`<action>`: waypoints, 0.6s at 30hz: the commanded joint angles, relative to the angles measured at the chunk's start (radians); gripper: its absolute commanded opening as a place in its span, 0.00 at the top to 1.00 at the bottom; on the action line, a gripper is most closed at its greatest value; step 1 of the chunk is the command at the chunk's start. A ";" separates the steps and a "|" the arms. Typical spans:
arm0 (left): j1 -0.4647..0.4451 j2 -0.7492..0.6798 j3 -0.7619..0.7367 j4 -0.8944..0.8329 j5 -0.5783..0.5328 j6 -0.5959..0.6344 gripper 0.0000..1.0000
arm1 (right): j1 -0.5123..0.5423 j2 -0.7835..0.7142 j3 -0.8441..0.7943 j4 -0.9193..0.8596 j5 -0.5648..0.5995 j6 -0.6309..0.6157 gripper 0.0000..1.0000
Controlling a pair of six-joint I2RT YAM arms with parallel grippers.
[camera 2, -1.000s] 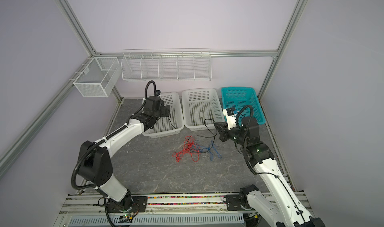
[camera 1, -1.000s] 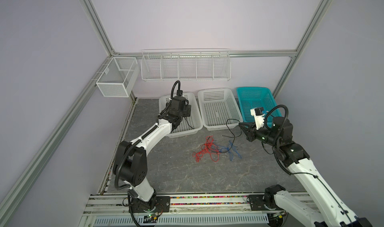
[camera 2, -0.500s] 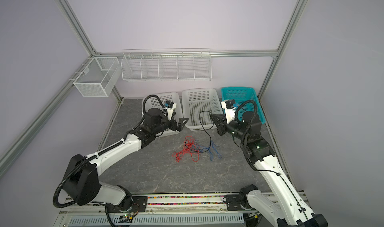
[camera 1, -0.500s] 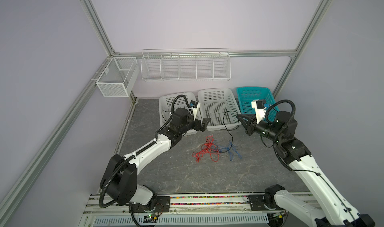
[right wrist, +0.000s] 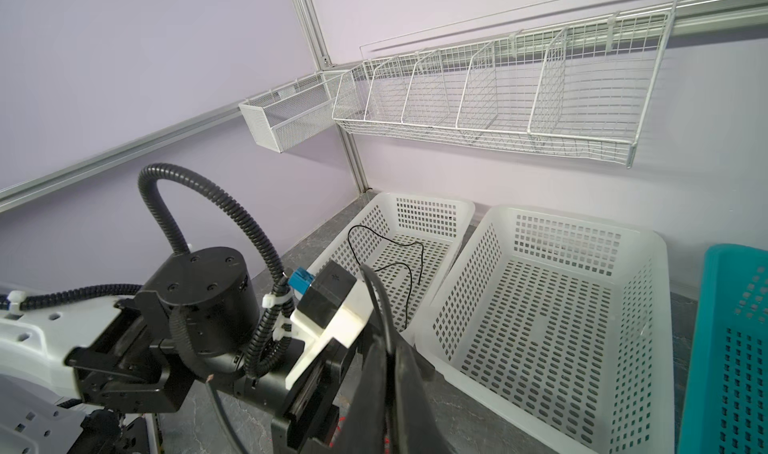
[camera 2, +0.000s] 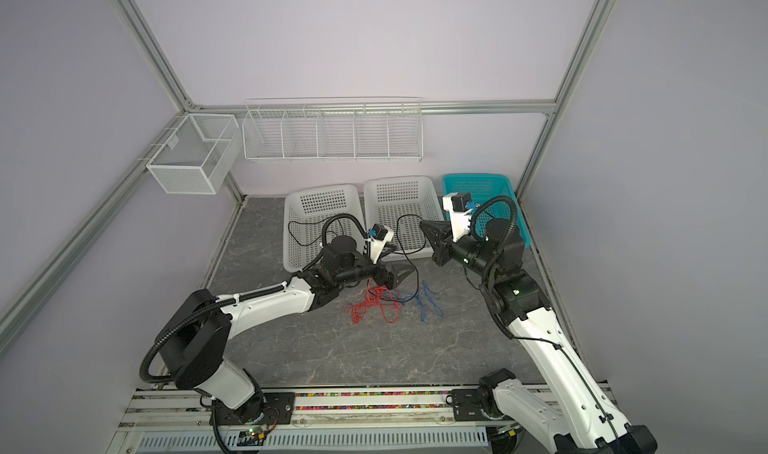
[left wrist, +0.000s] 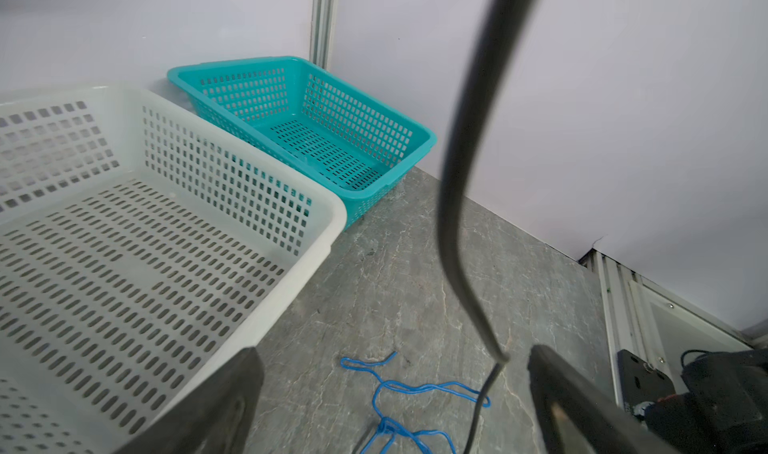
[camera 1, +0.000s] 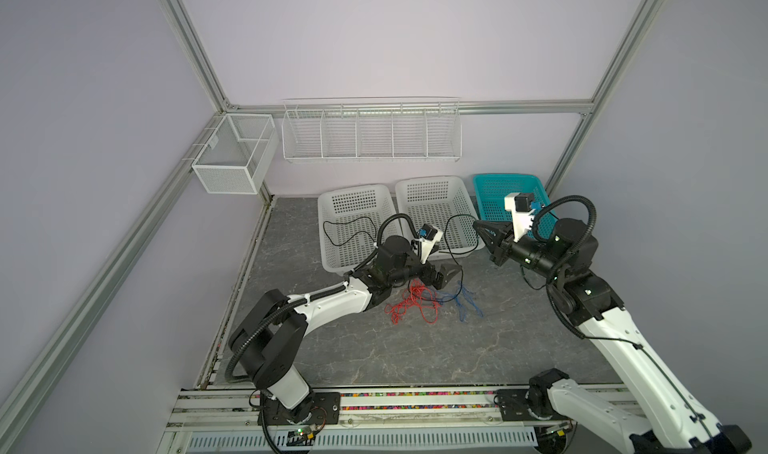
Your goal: Untangle the cables
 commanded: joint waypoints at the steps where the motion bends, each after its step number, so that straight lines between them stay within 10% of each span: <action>1: -0.002 0.019 -0.020 0.128 0.054 -0.064 0.01 | 0.009 -0.002 0.022 0.021 0.012 -0.016 0.91; 8: -0.003 0.036 -0.003 0.170 0.022 -0.092 0.14 | 0.010 -0.014 0.014 0.021 0.018 -0.015 0.91; 16: -0.003 0.036 0.032 0.163 -0.007 -0.103 0.97 | 0.012 -0.039 -0.014 -0.004 0.072 -0.027 0.89; 18: -0.004 0.027 0.040 0.141 -0.016 -0.100 1.00 | 0.012 -0.043 -0.027 -0.018 0.089 -0.033 0.89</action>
